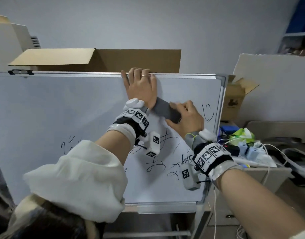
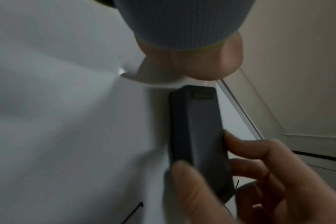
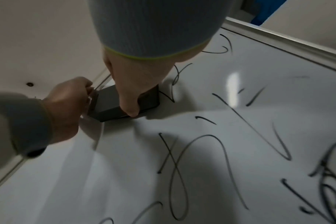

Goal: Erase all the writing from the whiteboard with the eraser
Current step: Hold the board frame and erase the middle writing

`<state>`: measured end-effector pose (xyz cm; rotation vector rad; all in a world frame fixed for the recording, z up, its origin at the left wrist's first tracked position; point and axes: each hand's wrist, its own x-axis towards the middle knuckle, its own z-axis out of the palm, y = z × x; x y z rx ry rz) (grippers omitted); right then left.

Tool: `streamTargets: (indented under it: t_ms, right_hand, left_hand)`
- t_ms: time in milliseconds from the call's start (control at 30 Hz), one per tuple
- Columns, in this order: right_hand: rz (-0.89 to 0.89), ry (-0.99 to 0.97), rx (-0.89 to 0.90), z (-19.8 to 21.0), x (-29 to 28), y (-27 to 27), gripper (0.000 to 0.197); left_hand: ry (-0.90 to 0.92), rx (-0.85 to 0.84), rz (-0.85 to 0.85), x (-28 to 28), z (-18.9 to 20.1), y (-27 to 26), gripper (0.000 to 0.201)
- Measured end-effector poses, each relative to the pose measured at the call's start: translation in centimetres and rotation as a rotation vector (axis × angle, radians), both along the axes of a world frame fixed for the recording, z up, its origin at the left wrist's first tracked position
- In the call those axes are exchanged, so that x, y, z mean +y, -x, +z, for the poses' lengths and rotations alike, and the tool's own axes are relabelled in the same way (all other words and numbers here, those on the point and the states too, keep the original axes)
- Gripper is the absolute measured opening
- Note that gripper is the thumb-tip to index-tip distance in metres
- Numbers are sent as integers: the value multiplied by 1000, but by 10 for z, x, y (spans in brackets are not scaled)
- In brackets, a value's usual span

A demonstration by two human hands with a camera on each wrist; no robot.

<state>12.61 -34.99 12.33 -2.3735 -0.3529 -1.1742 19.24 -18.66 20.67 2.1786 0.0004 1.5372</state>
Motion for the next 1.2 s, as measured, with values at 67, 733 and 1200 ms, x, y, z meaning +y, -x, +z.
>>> streamTargets:
  t_ms: [67,733,1200]
  right_hand:
    - [25,73,-4,-13,-11,2,53]
    - [17,98,-145,14,-113,-27,52]
    - [67,30,-30,10,-148,-25,54]
  left_hand:
    - [-46,6,77,-9,-6,-2,34]
    - [-13,281,206,-56,2,12,38]
    - [-148,286,149,-108,11,12,46]
